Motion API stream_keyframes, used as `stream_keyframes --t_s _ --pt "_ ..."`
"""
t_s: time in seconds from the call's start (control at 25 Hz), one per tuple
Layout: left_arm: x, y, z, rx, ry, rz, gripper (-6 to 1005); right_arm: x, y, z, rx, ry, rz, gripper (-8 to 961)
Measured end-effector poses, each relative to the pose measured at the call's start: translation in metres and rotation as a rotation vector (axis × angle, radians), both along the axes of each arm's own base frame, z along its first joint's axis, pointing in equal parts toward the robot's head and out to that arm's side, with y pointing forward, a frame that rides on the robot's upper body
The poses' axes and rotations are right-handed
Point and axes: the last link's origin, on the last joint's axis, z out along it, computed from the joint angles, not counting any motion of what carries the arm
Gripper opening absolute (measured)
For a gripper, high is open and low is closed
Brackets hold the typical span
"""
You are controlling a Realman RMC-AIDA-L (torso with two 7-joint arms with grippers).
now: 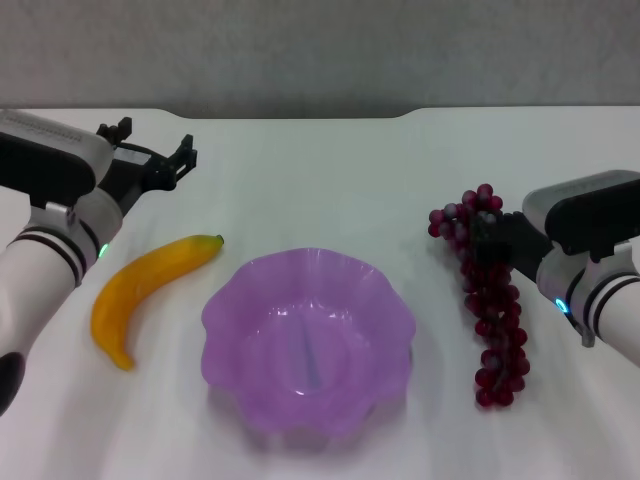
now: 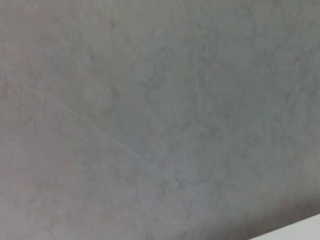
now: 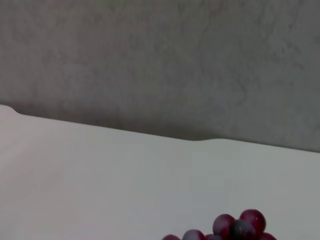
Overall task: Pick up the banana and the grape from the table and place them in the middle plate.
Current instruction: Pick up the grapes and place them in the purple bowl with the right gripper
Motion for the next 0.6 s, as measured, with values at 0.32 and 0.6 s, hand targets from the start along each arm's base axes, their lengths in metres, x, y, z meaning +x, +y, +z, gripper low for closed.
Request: stream_keyframes --t_s 0.32,0.6 --pt "-0.010 -0.006 0.001 0.001 0.004 0.023 863 -0.015 0.001 -0.004 -0.012 0.032 0.029 211" --pt "-0.016 -0.009 0.002 0.001 0.007 0.034 863 -0.028 -0.003 0.003 0.026 0.065 0.065 207"
